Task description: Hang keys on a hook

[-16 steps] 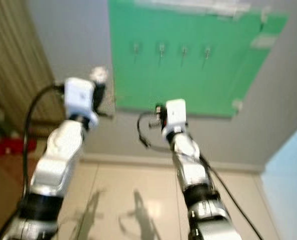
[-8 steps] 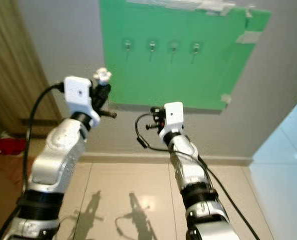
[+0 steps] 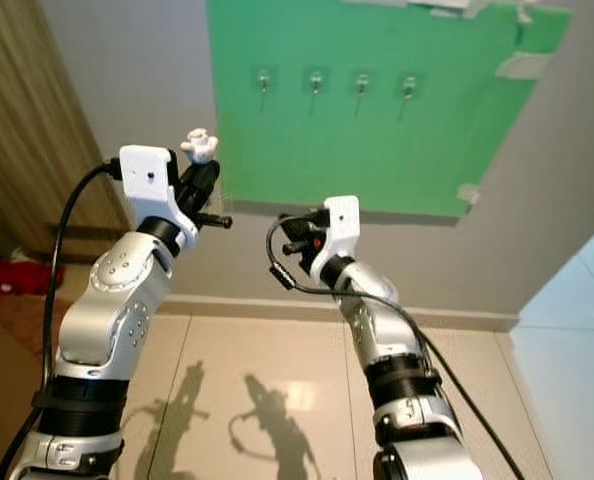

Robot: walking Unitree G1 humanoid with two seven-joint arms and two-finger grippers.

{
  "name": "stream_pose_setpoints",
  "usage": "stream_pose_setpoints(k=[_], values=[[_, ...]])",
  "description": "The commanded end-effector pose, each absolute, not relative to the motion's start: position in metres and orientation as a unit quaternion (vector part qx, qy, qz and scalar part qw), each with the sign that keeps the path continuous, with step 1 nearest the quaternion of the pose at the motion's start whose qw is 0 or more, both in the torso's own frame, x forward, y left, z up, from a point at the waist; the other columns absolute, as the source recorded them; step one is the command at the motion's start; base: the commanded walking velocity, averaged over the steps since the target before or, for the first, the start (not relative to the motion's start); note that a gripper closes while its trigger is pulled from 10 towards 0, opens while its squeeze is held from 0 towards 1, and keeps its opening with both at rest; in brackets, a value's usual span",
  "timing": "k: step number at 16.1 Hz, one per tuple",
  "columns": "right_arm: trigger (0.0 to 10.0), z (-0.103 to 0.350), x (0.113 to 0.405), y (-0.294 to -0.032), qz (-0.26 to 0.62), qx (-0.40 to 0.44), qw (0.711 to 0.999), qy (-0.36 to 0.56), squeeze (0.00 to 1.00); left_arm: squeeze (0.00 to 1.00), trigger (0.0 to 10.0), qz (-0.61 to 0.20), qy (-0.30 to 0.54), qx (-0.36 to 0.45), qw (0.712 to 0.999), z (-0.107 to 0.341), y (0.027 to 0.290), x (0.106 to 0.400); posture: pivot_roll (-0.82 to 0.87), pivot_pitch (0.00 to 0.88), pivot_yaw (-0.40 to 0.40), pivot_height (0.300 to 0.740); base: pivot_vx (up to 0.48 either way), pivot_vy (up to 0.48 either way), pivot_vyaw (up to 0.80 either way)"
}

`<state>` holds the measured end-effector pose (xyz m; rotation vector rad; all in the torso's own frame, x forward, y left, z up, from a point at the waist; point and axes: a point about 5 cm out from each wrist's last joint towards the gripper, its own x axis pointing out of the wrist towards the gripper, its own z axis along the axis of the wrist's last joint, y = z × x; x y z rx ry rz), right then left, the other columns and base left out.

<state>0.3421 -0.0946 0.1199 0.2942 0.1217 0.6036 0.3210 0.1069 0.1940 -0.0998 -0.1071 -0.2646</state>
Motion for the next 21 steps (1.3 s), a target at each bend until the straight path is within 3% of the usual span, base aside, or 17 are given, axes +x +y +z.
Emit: stream_pose_setpoints(k=[1, 10, 16, 21], values=[[10.0, 0.132, 0.346, -0.095, 0.311, 0.148, 0.937, 0.050, 0.00, 0.00, 0.0, -0.143, -0.071, -0.047, 0.986, 0.205, 0.104, 0.320, 0.05, 0.000, -0.033, 0.740, 0.000, 0.000, 0.00], [10.0, 0.155, 0.341, -0.087, 0.406, 0.186, 0.892, 0.064, 0.00, 0.00, 0.0, -0.171, -0.064, -0.053, 0.982, 0.203, 0.098, 0.316, 0.05, 0.000, -0.027, 0.740, 0.000, 0.000, 0.00], [10.0, 0.168, 0.336, -0.083, 0.448, 0.215, 0.865, 0.073, 0.00, 0.00, 0.0, -0.189, -0.038, -0.195, 0.962, 0.201, 0.098, 0.315, 0.05, 0.000, -0.026, 0.740, 0.000, 0.000, 0.00], [10.0, 0.174, 0.331, -0.086, 0.471, 0.213, 0.852, 0.079, 0.00, 0.00, 0.0, -0.181, -0.027, -0.248, 0.951, 0.200, 0.104, 0.317, 0.05, 0.000, -0.026, 0.740, 0.000, 0.000, 0.00]])
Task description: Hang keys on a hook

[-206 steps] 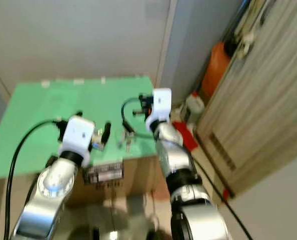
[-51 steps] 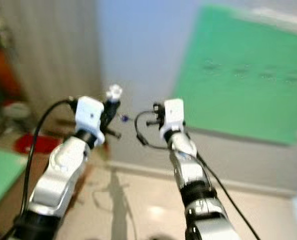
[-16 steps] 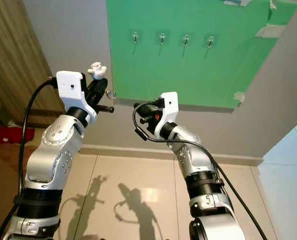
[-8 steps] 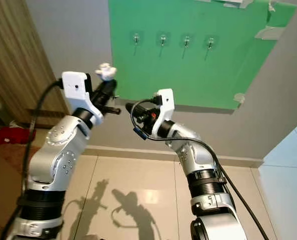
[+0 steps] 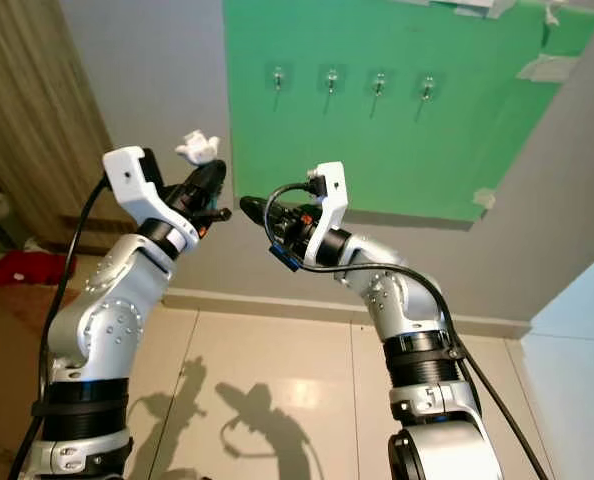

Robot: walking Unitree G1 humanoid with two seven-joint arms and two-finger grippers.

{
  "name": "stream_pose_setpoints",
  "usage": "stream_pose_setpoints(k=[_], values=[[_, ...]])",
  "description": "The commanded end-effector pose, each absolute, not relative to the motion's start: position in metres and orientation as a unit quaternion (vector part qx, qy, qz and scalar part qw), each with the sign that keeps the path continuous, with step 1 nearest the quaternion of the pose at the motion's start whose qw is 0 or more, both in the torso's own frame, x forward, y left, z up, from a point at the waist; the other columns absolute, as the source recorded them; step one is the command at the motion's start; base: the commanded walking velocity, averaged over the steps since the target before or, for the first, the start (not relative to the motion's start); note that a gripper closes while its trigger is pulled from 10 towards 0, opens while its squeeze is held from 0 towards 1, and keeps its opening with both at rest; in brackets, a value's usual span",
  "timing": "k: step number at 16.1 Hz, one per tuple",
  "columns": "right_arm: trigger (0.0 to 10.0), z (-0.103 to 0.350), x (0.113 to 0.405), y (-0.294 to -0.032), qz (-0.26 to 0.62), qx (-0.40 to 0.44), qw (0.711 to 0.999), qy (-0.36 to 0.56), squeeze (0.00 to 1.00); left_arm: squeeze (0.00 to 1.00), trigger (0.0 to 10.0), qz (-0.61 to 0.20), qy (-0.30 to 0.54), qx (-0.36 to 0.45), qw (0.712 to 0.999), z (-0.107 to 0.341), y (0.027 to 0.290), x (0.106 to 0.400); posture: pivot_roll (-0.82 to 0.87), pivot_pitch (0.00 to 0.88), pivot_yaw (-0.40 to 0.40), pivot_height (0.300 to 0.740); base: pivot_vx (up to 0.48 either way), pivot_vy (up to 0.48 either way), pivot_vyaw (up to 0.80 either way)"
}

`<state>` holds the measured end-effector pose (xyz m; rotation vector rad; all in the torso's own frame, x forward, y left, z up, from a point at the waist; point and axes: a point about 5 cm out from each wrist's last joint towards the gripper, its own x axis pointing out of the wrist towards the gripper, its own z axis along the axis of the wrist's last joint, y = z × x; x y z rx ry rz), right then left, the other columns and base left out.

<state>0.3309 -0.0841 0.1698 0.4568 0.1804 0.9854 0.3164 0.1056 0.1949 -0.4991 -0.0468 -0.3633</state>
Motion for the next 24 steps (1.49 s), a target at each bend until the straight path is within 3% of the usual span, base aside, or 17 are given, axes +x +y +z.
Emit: stream_pose_setpoints(k=[1, 10, 16, 24], values=[[10.0, 0.174, 0.330, -0.086, 0.470, 0.214, 0.853, 0.080, 0.00, 0.00, 0.0, -0.181, -0.027, -0.251, 0.950, 0.200, 0.105, 0.317, 0.05, 0.000, -0.026, 0.740, 0.000, 0.000, 0.00], [10.0, 0.174, 0.327, -0.081, 0.478, 0.215, 0.847, 0.088, 0.00, 0.00, 0.0, -0.224, -0.071, -0.242, 0.941, 0.224, 0.098, 0.310, 0.05, 0.000, -0.025, 0.740, 0.000, 0.000, 0.00], [10.0, 0.172, 0.319, -0.067, 0.509, 0.209, 0.829, 0.101, 0.00, 0.00, 0.0, -0.233, -0.071, -0.232, 0.942, 0.225, 0.094, 0.310, 0.05, 0.000, -0.023, 0.740, 0.000, 0.000, 0.00], [10.0, 0.172, 0.318, -0.058, 0.512, 0.206, 0.828, 0.102, 0.00, 0.00, 0.0, -0.246, -0.072, -0.225, 0.940, 0.226, 0.087, 0.307, 0.05, 0.000, -0.029, 0.740, 0.000, 0.000, 0.00]])
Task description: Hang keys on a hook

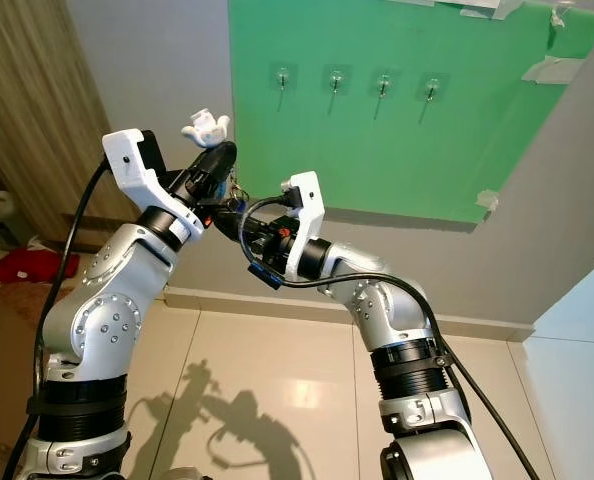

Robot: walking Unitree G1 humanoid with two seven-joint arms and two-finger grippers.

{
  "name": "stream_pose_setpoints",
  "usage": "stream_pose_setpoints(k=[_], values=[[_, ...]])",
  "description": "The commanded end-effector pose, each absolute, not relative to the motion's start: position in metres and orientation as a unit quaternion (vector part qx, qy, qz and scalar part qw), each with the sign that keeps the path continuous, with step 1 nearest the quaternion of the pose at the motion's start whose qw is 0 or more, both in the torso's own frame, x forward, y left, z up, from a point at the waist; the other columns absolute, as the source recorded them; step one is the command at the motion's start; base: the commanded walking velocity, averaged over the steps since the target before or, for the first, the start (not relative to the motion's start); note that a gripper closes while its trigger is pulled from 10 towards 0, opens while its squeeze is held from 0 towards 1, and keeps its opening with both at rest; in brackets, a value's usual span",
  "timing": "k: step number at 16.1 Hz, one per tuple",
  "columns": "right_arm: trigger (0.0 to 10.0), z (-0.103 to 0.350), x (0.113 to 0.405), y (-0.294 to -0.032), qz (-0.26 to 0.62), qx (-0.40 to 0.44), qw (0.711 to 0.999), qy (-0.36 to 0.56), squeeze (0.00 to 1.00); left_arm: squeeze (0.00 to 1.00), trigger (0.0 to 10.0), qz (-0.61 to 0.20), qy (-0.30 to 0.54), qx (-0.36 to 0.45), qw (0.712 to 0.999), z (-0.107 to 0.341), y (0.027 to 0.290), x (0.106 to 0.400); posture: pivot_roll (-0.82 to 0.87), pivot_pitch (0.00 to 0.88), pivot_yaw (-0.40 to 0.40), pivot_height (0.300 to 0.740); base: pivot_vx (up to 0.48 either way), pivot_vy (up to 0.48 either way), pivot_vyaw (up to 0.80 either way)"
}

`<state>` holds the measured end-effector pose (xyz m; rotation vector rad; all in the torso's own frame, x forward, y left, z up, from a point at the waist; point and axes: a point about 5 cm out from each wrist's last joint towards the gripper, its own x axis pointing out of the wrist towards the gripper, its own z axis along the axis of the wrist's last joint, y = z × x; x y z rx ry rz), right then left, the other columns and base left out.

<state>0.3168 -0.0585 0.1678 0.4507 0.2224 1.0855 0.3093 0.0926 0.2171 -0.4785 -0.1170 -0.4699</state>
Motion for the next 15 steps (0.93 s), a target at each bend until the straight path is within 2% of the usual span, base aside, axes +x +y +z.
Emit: stream_pose_setpoints(k=[1, 5, 11, 12, 15], values=[[10.0, 0.172, 0.319, -0.056, 0.510, 0.206, 0.829, 0.102, 0.00, 0.00, 0.0, -0.247, -0.072, -0.225, 0.940, 0.226, 0.087, 0.307, 0.05, 0.000, -0.029, 0.740, 0.000, 0.000, 0.00], [10.0, 0.171, 0.328, -0.052, 0.474, 0.201, 0.852, 0.098, 0.00, 0.00, 0.0, -0.252, -0.074, -0.224, 0.939, 0.228, 0.084, 0.306, 0.05, 0.000, -0.029, 0.740, 0.000, 0.000, 0.00], [10.0, 0.176, 0.335, -0.051, 0.453, 0.214, 0.861, 0.090, 0.00, 0.00, 0.0, -0.252, -0.075, -0.223, 0.939, 0.228, 0.083, 0.307, 0.05, 0.000, -0.030, 0.740, 0.000, 0.000, 0.00], [0.0, 0.176, 0.338, -0.053, 0.440, 0.222, 0.866, 0.081, 0.00, 0.00, 0.0, -0.252, -0.076, -0.223, 0.939, 0.229, 0.084, 0.307, 0.05, 0.000, -0.030, 0.740, 0.000, 0.000, 0.00], [0.0, 0.177, 0.341, -0.056, 0.428, 0.235, 0.869, 0.075, 0.00, 0.00, 0.0, -0.252, -0.076, -0.223, 0.939, 0.229, 0.084, 0.307, 0.05, 0.000, -0.030, 0.740, 0.000, 0.000, 0.00]])
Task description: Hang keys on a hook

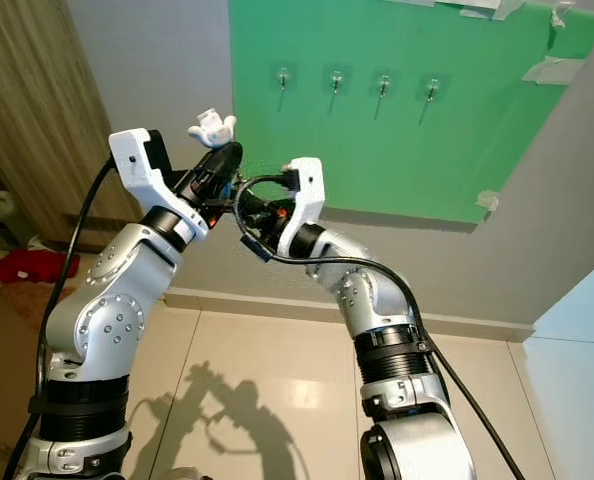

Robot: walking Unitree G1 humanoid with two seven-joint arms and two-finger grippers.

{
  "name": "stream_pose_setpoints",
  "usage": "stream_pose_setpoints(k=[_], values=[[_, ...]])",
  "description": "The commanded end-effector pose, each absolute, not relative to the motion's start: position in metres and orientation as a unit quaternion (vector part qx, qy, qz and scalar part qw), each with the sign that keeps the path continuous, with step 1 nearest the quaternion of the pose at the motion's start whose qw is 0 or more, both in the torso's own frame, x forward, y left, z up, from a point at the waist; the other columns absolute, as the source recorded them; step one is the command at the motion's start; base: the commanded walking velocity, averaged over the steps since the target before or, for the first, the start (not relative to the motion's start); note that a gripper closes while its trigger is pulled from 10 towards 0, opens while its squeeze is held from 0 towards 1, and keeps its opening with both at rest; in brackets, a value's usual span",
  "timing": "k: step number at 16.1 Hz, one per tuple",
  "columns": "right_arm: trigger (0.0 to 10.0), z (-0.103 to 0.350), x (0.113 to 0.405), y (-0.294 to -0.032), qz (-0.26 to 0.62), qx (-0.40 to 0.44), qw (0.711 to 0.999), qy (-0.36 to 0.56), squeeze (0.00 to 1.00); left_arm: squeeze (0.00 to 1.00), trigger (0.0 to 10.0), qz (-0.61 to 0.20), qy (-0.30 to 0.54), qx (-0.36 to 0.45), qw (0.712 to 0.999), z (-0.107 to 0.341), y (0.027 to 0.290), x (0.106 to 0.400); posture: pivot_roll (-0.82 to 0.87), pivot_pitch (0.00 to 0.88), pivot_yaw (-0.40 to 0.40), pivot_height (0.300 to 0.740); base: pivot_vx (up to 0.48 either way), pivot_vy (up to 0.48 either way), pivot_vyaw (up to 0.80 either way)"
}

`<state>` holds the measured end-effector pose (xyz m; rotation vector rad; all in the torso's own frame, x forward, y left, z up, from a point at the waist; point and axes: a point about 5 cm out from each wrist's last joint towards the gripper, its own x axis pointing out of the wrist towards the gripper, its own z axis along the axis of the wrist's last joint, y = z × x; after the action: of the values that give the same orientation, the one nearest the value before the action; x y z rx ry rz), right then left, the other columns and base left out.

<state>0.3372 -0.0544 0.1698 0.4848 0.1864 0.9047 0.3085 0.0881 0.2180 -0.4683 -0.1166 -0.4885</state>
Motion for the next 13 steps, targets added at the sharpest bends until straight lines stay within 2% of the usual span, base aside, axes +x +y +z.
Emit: stream_pose_setpoints(k=[1, 13], values=[[0.0, 0.1768, 0.3411, -0.0553, 0.428, 0.235, 0.869, 0.076, 0.00, 0.00, 0.0, -0.253, -0.076, -0.224, 0.938, 0.2289, 0.0834, 0.3067, 0.05, 0.000, -0.029, 0.740, 0.000, 0.000, 0.00], [0.0, 0.1798, 0.3338, -0.0527, 0.459, 0.253, 0.849, 0.069, 0.00, 0.00, 0.0, -0.252, -0.076, -0.226, 0.938, 0.2286, 0.0824, 0.3066, 0.04, 0.000, -0.035, 0.740, 0.000, 0.000, 0.00]])
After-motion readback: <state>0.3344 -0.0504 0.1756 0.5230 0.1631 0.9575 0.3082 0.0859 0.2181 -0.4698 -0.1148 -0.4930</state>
